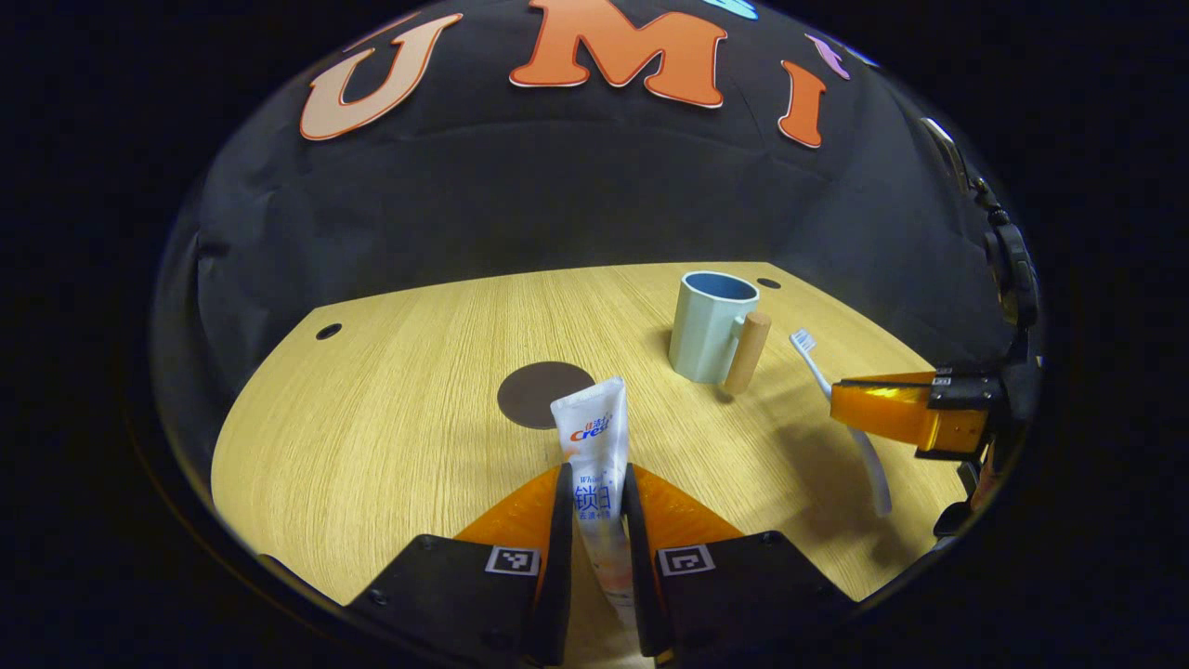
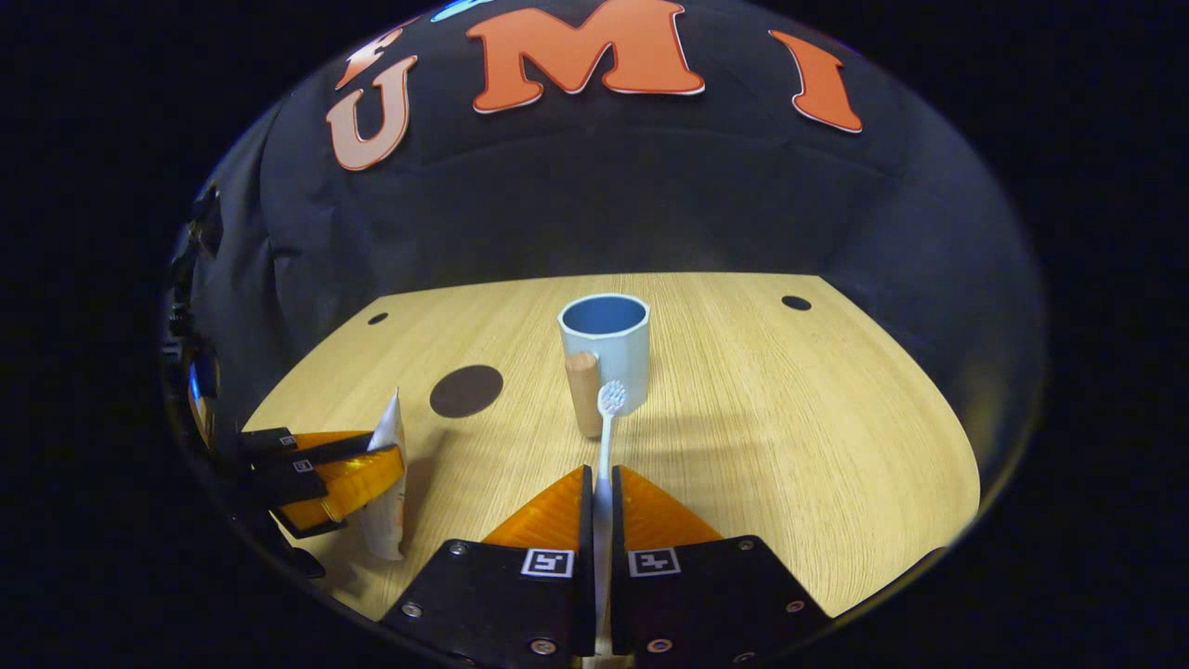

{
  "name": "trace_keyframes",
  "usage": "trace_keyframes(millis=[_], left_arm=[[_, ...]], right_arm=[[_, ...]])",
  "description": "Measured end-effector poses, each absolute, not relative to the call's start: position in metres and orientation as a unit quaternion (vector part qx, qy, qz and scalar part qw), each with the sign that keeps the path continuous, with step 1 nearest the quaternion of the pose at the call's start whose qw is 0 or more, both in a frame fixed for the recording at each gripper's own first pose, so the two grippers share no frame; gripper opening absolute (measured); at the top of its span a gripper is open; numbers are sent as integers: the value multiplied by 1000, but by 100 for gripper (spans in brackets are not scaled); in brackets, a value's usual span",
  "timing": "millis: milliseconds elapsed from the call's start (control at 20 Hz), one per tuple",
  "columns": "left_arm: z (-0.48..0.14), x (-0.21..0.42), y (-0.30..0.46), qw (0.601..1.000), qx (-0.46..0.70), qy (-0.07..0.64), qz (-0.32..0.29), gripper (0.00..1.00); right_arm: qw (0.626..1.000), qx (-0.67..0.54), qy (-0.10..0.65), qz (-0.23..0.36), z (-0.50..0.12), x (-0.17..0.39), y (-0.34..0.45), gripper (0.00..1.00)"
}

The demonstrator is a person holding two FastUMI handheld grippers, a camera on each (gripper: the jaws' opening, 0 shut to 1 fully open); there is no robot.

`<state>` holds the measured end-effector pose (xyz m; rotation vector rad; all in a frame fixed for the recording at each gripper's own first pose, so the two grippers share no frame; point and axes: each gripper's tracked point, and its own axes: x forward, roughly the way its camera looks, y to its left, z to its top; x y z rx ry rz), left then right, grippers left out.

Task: Put the toothbrush and toothpaste on the desktop into the cup, then pick up the cup and place it on the coaster on the desktop.

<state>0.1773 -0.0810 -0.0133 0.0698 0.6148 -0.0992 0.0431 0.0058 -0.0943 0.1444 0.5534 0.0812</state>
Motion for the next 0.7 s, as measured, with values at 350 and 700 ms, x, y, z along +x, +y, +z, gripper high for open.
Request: trace_keyframes(millis=[350,700], left_arm=[[6,184,-85,964,6,258,-64,25],[28,180,-88,975,-7,211,-75,13]], right_arm=[[976,79,199,49,-46,60,4,7],[983,88,147,60,-18,82,6,7]])
